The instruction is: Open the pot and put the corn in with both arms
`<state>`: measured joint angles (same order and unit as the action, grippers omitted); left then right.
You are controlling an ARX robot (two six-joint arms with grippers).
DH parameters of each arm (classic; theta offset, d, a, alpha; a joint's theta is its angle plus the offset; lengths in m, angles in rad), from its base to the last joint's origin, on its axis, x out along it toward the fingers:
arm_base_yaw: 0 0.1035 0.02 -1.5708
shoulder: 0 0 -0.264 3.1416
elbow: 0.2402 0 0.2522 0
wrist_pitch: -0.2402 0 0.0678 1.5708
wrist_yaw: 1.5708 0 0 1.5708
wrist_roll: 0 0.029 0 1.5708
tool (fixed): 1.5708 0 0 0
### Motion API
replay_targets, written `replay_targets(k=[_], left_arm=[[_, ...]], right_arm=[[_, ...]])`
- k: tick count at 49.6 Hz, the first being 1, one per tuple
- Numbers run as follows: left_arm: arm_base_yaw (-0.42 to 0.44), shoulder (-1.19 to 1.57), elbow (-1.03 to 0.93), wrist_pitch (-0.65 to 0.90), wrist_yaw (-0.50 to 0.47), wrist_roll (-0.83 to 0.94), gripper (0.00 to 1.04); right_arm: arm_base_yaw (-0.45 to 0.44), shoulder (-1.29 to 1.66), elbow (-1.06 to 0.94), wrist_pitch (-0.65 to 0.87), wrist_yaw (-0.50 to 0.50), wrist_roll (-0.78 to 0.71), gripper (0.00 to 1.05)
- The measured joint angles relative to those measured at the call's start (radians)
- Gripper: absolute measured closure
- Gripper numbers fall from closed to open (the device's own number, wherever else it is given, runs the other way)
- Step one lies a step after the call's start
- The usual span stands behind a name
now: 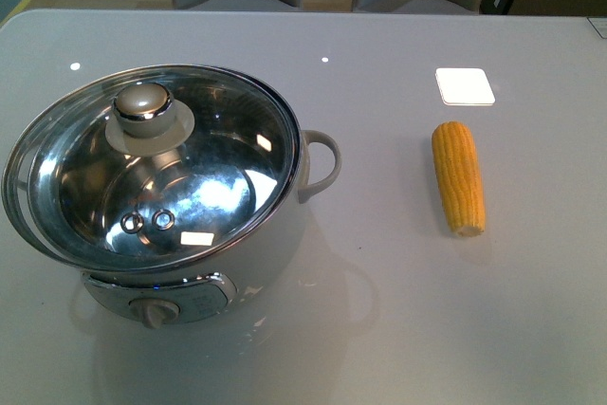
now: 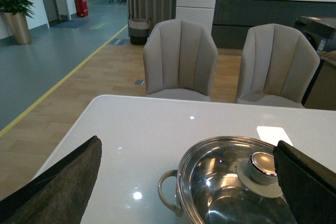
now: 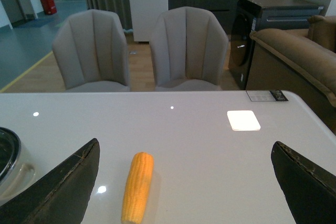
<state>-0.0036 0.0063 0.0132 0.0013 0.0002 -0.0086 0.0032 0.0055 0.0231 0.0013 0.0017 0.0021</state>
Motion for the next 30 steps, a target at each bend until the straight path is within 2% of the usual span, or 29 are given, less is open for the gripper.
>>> replay_targets(k=[30], left_arm=[[0.0, 0.0, 0.0, 0.0, 0.0, 0.0, 0.07]], right_arm=[[0.0, 0.0, 0.0, 0.0, 0.0, 0.0, 0.09]])
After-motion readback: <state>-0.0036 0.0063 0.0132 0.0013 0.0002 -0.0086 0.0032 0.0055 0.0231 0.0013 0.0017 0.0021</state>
